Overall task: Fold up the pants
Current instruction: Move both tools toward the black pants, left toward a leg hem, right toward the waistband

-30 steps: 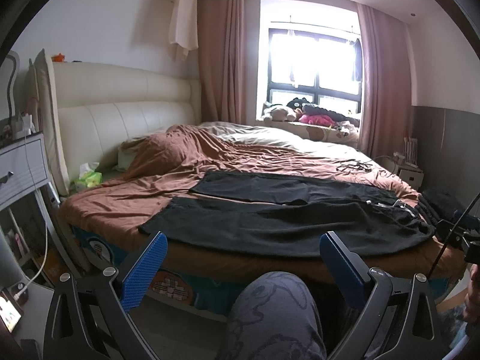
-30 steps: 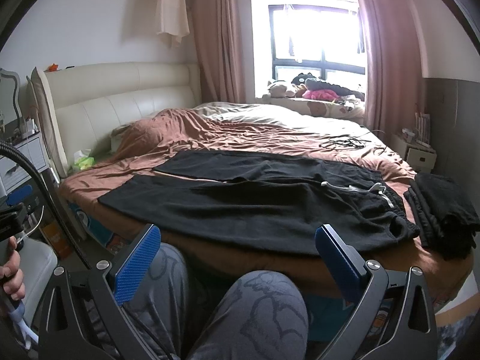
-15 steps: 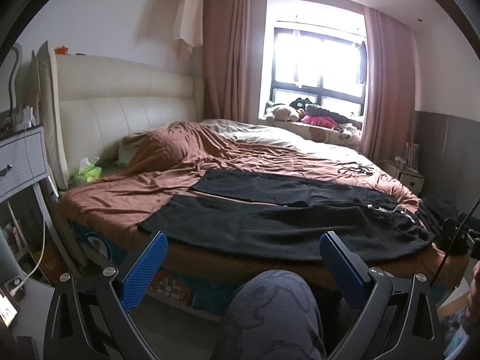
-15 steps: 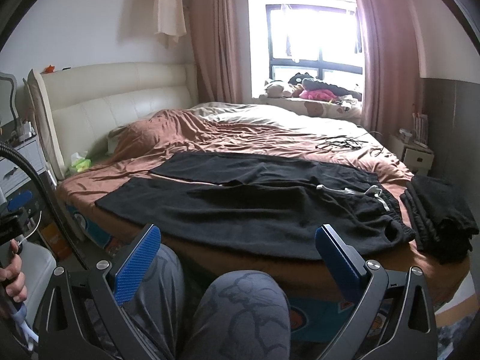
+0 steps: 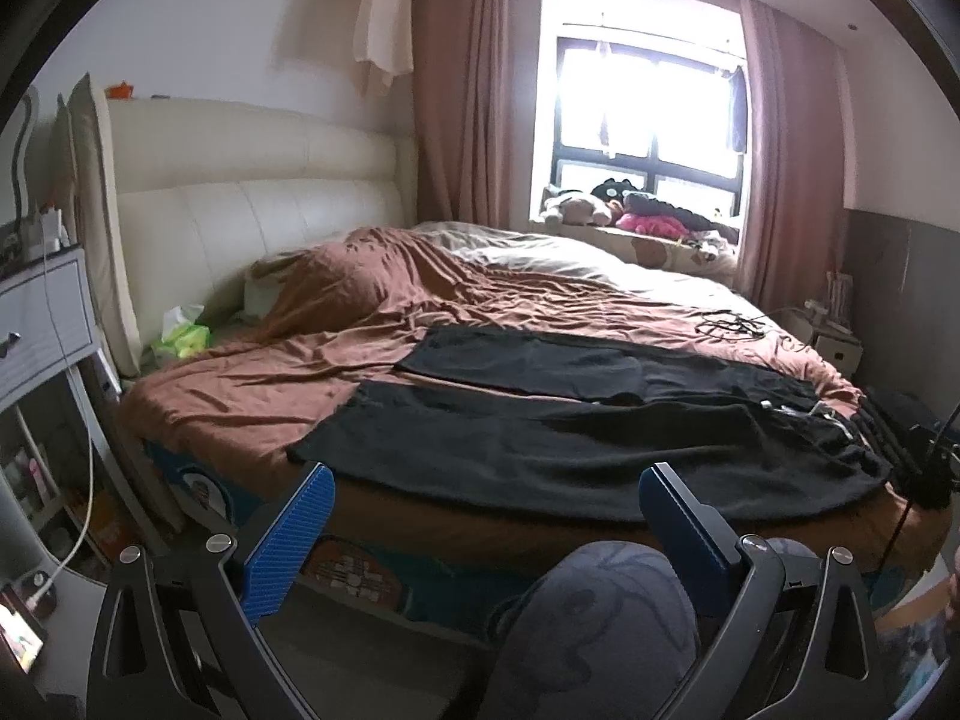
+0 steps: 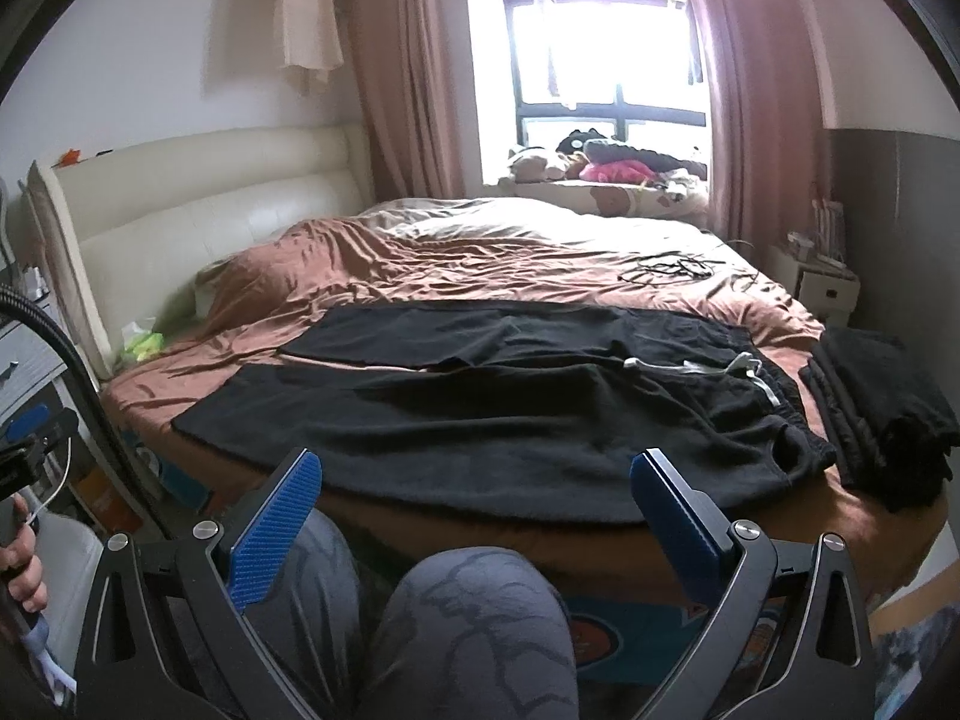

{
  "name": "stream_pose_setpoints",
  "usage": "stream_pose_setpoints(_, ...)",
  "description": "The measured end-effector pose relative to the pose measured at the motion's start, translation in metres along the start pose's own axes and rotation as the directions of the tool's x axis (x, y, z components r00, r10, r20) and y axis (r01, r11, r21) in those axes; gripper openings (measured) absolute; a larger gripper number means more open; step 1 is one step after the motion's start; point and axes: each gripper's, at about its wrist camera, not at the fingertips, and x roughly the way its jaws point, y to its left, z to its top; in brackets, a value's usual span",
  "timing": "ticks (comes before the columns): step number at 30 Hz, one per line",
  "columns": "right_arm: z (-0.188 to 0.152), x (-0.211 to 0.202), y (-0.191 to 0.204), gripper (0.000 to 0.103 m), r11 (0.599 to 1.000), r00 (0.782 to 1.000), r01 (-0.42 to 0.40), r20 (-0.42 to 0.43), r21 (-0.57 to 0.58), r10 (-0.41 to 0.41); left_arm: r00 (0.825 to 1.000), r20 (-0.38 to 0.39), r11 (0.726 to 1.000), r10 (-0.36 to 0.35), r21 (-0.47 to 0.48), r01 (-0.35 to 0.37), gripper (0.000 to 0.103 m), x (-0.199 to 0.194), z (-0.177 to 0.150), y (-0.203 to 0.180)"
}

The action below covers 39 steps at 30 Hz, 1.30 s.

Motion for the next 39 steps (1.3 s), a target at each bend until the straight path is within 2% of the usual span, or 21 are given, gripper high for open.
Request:
stream_pose_setpoints(9,0.012,0.023,-0.006,0.103,0.998,0.999,0.050,-0.013,0.030,-0.050,0.998,-0.049,0.999,0.043,-0.012,-0.043,0.102,0.044,0.007,0.028)
stream_pose_setpoints(19,0.027,0.059,-0.027,0.103,0.988,0.990,0.137,-0.039,0.076,-0.135,0.985,-0.131,0.993,0.108,-0.022,-0.112,0.103,0.102,0.013,0.050)
stream_pose_setpoints(22,0.031,0.068,-0.037,0.103,0.984,0.988,0.148,-0.054,0.095,-0.144,0.984,-0.154,0.995,0.085,-0.043,-0.093,0.103,0.119,0.015,0.055)
stream_pose_setpoints(35,0.037,0.096,-0.092,0.103,0.948,0.964,0.247,-0.154,0.199,-0.219,0.965,-0.243,0.985,0.100,-0.115,-0.131,0.102,0.188,0.017,0.085)
stream_pose_setpoints(39,0.035,0.100,-0.108,0.103,0.929,0.951,0.287,-0.182,0.233,-0.248,0.957,-0.256,0.974,0.133,-0.147,-0.174,0.102,0.200,0.014,0.098)
